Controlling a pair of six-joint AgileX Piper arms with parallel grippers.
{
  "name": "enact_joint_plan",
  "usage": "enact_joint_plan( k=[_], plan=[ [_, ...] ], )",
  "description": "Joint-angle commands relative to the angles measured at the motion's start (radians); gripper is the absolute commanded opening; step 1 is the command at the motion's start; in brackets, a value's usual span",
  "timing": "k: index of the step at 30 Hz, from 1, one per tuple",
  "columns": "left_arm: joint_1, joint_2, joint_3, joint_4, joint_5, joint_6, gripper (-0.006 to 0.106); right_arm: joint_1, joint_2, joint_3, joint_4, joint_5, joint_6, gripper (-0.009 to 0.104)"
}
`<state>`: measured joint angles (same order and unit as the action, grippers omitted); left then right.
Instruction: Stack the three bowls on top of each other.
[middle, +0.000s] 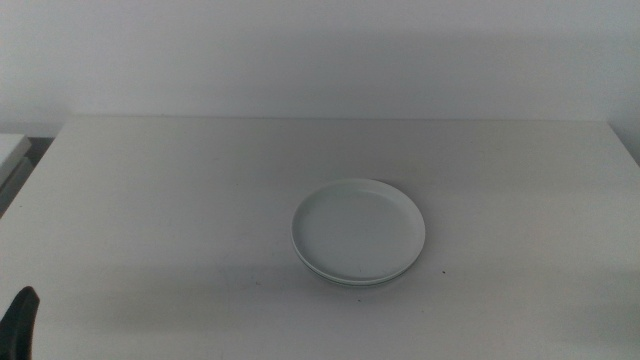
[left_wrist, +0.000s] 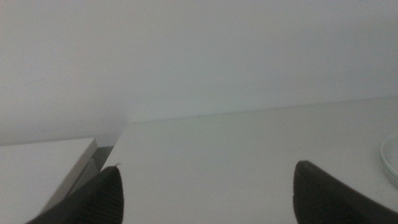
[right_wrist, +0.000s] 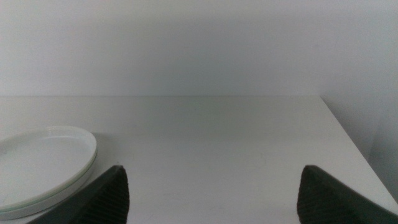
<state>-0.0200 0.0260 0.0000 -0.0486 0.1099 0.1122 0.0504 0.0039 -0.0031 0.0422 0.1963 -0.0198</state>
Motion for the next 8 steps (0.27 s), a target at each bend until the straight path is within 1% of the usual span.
enact_joint_plan(
  k=[1,3,8],
  plan=[
    [0.001,-0.002,0.000,0.000,-0.021,-0.007,0.094,-0.005,-0.004,0.003,-0.002,-0.013,-0.003,0.093],
    [0.001,-0.002,0.000,0.000,-0.023,-0.007,0.094,-0.005,-0.004,0.003,-0.002,-0.013,-0.003,0.093],
    [0.001,-0.002,0.000,0.049,-0.025,-0.007,0.094,-0.005,-0.004,0.003,-0.002,-0.013,-0.003,0.093]
  ],
)
